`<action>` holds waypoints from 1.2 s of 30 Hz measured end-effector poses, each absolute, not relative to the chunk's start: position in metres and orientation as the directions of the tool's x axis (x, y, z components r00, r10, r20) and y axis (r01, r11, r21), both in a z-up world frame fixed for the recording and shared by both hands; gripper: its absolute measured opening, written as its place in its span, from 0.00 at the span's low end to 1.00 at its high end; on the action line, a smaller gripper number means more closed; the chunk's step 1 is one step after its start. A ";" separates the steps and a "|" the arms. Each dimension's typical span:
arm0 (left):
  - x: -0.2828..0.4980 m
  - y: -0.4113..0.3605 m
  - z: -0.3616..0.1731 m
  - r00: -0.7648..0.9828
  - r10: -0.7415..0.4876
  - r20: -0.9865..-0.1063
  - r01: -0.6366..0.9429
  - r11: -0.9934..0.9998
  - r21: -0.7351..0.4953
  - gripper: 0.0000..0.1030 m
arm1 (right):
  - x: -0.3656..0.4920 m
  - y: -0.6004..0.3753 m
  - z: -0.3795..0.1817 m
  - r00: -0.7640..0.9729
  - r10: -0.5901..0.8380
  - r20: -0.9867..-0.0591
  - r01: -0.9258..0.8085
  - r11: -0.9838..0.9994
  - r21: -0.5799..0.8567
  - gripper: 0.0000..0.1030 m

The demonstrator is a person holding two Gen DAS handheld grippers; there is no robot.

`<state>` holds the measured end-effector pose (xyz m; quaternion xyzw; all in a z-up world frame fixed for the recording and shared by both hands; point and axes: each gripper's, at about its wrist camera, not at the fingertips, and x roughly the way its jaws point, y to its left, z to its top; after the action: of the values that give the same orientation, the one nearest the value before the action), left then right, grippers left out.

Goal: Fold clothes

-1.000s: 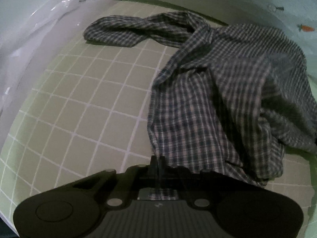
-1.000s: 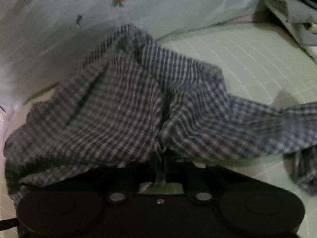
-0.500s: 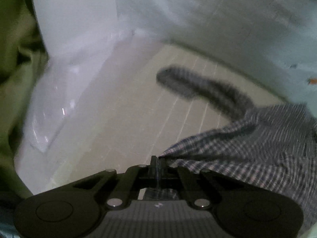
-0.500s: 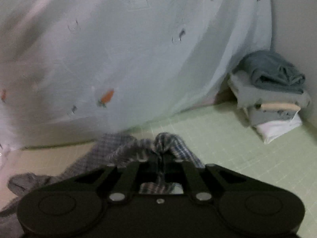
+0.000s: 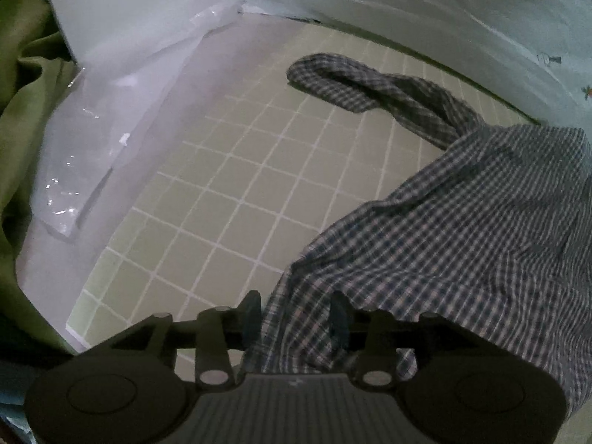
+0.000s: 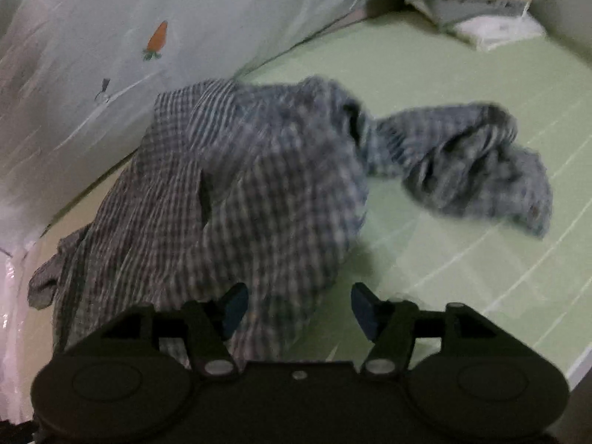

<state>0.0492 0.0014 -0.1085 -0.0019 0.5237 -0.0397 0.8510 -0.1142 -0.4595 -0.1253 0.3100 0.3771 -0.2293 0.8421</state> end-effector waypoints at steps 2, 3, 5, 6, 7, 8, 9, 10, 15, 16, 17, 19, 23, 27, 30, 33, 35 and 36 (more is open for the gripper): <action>0.050 -0.001 -0.113 0.437 -0.067 -0.897 0.081 0.996 -0.035 0.42 | -0.109 -0.456 -0.132 0.605 -0.127 -0.786 0.619 0.696 0.364 0.62; 0.050 -0.001 -0.116 0.433 -0.066 -0.899 0.089 0.996 -0.031 0.42 | -0.105 -0.455 -0.135 0.606 -0.121 -0.786 0.616 0.697 0.367 0.51; 0.051 -0.003 -0.120 0.426 -0.066 -0.902 0.101 0.995 -0.025 0.42 | -0.095 -0.452 -0.134 0.609 -0.124 -0.783 0.595 0.725 0.348 0.19; 0.051 -0.003 -0.122 0.423 -0.067 -0.904 0.107 0.994 -0.024 0.42 | -0.089 -0.450 -0.132 0.610 -0.129 -0.782 0.582 0.742 0.333 0.02; 0.051 -0.004 -0.124 0.419 -0.069 -0.905 0.114 0.993 -0.023 0.42 | -0.082 -0.449 -0.129 0.614 -0.134 -0.778 0.568 0.759 0.318 0.02; 0.052 -0.004 -0.126 0.415 -0.070 -0.907 0.122 0.992 -0.021 0.42 | -0.072 -0.448 -0.123 0.627 -0.142 -0.766 0.551 0.776 0.307 0.02; 0.052 -0.005 -0.127 0.410 -0.070 -0.909 0.130 0.991 -0.018 0.42 | -0.062 -0.447 -0.116 0.642 -0.147 -0.752 0.533 0.791 0.301 0.02; 0.053 -0.005 -0.129 0.404 -0.067 -0.912 0.135 0.991 -0.013 0.42 | -0.050 -0.445 -0.108 0.659 -0.159 -0.735 0.512 0.811 0.284 0.02; 0.058 -0.003 -0.138 0.368 -0.067 -0.927 0.130 0.991 -0.020 0.42 | 0.023 -0.397 -0.078 0.743 -0.140 -0.654 0.347 0.916 0.199 0.08; 0.059 -0.003 -0.139 0.366 -0.066 -0.928 0.129 0.991 -0.020 0.42 | 0.035 -0.386 -0.077 0.749 -0.116 -0.652 0.306 0.934 0.185 0.20; 0.060 -0.004 -0.140 0.367 -0.064 -0.928 0.128 0.992 -0.017 0.42 | 0.044 -0.373 -0.084 0.729 -0.075 -0.680 0.253 0.953 0.166 0.28; 0.061 -0.005 -0.142 0.369 -0.059 -0.927 0.131 0.991 -0.011 0.42 | 0.053 -0.354 -0.103 0.681 -0.003 -0.733 0.178 0.971 0.161 0.43; 0.063 -0.006 -0.143 0.376 -0.057 -0.925 0.142 0.990 -0.004 0.42 | 0.018 -0.366 -0.116 0.678 0.085 -0.731 0.208 0.931 0.301 0.44; 0.064 -0.006 -0.143 0.379 -0.054 -0.924 0.133 0.991 -0.003 0.42 | -0.042 -0.398 -0.099 0.746 0.042 -0.665 0.281 0.885 0.371 0.61; 0.065 -0.007 -0.143 0.378 -0.048 -0.925 0.126 0.992 0.000 0.42 | -0.077 -0.421 -0.094 0.738 -0.024 -0.674 0.324 0.889 0.324 0.61; 0.066 -0.007 -0.143 0.376 -0.042 -0.926 0.119 0.993 0.004 0.43 | -0.077 -0.430 -0.115 0.646 -0.098 -0.757 0.352 0.918 0.181 0.44; 0.067 -0.008 -0.143 0.375 -0.038 -0.926 0.115 0.993 0.006 0.43 | -0.068 -0.433 -0.129 0.611 -0.104 -0.785 0.346 0.927 0.146 0.39; 0.067 -0.008 -0.143 0.374 -0.036 -0.927 0.112 0.994 0.007 0.43 | -0.061 -0.433 -0.135 0.610 -0.087 -0.788 0.347 0.923 0.167 0.38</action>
<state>0.0670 -0.0081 -0.1432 0.0344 0.5575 -0.0447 0.8282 -0.0610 -0.4330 -0.1346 0.1533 0.4243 -0.1228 0.8840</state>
